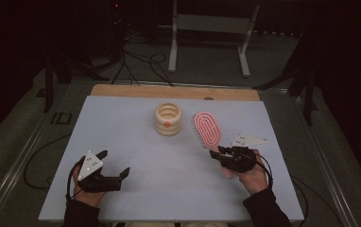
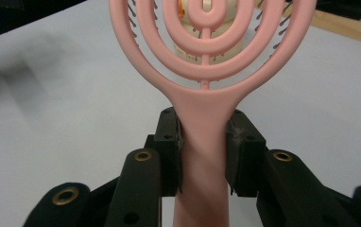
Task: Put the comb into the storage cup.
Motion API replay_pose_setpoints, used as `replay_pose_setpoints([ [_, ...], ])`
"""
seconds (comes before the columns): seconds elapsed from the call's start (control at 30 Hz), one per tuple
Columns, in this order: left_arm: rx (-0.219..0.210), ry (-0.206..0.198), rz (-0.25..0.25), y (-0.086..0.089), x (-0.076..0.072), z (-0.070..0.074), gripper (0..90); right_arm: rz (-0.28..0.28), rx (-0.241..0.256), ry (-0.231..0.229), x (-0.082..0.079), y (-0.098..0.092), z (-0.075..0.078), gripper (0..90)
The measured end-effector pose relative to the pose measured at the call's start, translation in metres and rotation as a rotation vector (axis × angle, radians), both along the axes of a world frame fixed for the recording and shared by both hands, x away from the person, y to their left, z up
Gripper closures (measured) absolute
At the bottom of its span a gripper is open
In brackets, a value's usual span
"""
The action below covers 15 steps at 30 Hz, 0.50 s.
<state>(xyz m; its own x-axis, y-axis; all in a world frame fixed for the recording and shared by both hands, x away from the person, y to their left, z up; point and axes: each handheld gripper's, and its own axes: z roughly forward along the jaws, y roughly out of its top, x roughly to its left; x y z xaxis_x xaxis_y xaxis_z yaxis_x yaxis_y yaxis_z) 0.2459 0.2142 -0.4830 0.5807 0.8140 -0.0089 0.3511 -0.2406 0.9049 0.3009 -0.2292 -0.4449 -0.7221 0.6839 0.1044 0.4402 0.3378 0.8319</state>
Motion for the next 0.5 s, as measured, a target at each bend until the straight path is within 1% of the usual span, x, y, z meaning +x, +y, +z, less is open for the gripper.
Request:
replay_pose_setpoints([
  [0.1,0.007,0.0,-0.008,-0.004,0.002,0.002,0.6,0.003,0.007,-0.009,0.0,0.002,0.002,69.6],
  [0.33,0.003,0.007,-0.016,-0.013,0.007,0.003,0.6,0.0,0.022,-0.024,-0.001,0.007,0.004,69.6],
  [0.4,-0.003,0.022,-0.027,-0.02,0.01,0.003,0.5,0.003,0.029,-0.028,-0.001,0.009,0.006,69.7],
  [0.43,-0.003,0.026,-0.029,-0.021,0.011,0.004,0.5,0.007,0.027,-0.035,0.0,0.01,0.006,69.7],
  [0.5,0.0,0.03,-0.03,-0.024,0.012,0.004,0.5,0.005,0.032,-0.032,-0.001,0.011,0.007,69.7],
])
